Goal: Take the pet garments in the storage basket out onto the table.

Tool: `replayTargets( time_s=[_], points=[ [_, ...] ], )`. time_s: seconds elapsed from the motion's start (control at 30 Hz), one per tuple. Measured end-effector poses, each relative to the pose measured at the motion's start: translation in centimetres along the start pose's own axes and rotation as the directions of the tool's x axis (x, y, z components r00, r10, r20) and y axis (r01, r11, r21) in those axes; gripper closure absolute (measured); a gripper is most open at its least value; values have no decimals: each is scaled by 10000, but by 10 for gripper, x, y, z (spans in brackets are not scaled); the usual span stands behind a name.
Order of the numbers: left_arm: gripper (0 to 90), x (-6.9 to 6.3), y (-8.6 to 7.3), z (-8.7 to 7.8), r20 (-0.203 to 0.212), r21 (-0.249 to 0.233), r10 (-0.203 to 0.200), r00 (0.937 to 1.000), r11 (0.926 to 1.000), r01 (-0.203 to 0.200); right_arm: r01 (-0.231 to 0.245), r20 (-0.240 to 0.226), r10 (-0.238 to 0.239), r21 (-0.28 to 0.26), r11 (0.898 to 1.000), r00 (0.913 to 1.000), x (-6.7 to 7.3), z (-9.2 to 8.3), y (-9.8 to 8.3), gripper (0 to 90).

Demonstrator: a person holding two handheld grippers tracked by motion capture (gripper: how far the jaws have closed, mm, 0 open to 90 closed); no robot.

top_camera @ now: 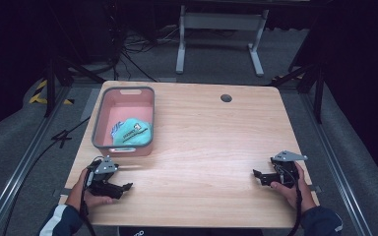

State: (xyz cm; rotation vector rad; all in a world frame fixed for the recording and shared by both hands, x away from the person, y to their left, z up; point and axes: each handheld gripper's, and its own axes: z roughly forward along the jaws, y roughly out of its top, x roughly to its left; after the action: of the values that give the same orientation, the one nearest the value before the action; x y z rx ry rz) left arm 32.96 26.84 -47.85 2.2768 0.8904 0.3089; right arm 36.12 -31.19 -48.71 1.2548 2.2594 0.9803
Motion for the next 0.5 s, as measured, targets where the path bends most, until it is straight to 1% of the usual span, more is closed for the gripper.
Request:
replayTargets(
  time_s=[0.07,0.13,0.17,0.23,0.27,0.3,0.33,0.37,0.43,0.47,0.5],
  points=[
    [183,1,0,-2,-64,99,-43,10000,9999,43,5,0,-5,2,10000,10000,0,0,0,98],
    [212,1,0,-5,-21,120,-41,10000,9999,41,3,0,-3,1,10000,10000,0,0,0,98],
    [212,0,1,-8,-139,127,-36,9999,9999,38,6,-3,-6,-4,10000,10000,0,0,0,98],
    [204,-1,2,-15,-109,-38,-17,9999,10000,16,13,-9,-13,4,10000,10000,0,0,0,98],
    [224,-2,3,-18,-112,-38,-5,9999,10000,5,20,-20,-20,4,10000,10000,0,0,0,97],
    [235,-2,4,-21,-202,-102,81,9998,9999,-83,22,-30,-22,6,10000,10000,0,0,0,98],
    [235,-3,6,-25,-138,-152,97,9999,9998,-99,23,-28,-22,7,10000,10000,0,0,0,97],
    [239,-4,7,-28,-225,-203,137,9997,9997,-141,22,-28,-22,6,10000,10000,0,0,0,97],
    [239,-6,10,-34,-172,-366,144,9997,9992,-150,22,-27,-22,6,10000,10000,0,0,0,97],
    [239,-6,12,-38,-249,-436,242,9994,9987,-253,22,-29,-22,5,10000,10000,0,0,0,97],
    [238,-7,14,-41,-328,-527,199,9993,9984,-216,22,-28,-22,6,10000,10000,0,0,0,97]
  ],
)
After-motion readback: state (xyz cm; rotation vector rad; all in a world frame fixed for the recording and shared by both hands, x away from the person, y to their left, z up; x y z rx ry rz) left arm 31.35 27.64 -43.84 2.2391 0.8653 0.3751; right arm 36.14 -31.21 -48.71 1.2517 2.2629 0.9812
